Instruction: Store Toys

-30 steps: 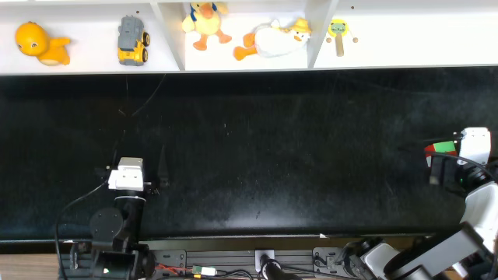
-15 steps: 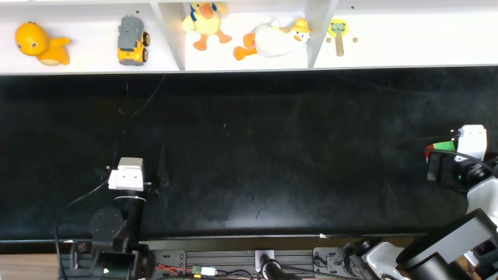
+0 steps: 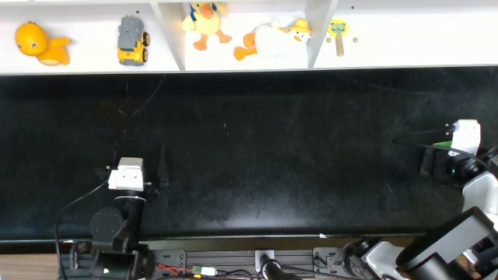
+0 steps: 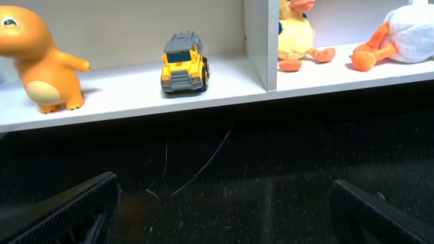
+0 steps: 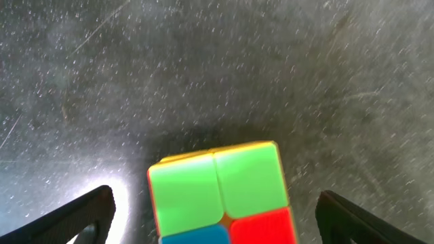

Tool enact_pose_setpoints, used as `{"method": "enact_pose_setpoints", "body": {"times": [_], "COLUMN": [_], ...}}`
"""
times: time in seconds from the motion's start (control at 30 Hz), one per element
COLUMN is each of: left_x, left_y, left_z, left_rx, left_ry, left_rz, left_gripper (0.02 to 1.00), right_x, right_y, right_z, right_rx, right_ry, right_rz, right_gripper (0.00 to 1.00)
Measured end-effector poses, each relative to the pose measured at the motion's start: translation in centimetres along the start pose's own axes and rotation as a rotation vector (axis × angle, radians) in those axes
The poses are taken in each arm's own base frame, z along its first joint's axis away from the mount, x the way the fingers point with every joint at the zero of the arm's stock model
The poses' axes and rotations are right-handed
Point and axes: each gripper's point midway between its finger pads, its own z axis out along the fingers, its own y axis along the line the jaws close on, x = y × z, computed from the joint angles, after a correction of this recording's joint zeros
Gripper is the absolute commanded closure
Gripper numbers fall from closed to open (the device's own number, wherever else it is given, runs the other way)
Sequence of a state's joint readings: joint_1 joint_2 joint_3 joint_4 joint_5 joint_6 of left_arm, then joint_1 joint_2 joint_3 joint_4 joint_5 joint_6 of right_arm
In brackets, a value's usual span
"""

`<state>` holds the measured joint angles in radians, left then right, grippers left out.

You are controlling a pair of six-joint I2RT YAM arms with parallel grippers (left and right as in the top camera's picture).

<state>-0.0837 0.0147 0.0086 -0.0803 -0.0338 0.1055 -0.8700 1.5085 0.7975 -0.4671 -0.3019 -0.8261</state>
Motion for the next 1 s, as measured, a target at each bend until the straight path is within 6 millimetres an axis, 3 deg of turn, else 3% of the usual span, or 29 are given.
{"method": "enact_pose_setpoints", "body": {"times": [0.2,0.33,0.73,0.9,1.0], "left_x": [0.0,0.0,0.0,0.0,0.0], "left_y": [0.0,0.0,0.0,0.0,0.0], "left_z": [0.0,0.0,0.0,0.0,0.0], "left_rx": [0.0,0.0,0.0,0.0,0.0], "left_ry": [0.0,0.0,0.0,0.0,0.0], "left_rz": [0.0,0.0,0.0,0.0,0.0], "left_gripper": [0.023,0.023,0.02,0.02,0.02], "right_x": [0.5,0.5,0.5,-0.1,-1.5], "right_y": [0.3,0.2,0.2,0.9,1.6], "right_z": [0.0,0.0,0.0,0.2,0.3], "right_rx": [-0.011,-0.006,-0.002,-0.013,-0.025], "right_ry": [0.022,0.023,0.026,0.024,0.011], "right_rz": [0.022,0.019,0.024,0.013,0.003], "right_gripper": [0.143,0.281,0.54,0.56,0.56]}}
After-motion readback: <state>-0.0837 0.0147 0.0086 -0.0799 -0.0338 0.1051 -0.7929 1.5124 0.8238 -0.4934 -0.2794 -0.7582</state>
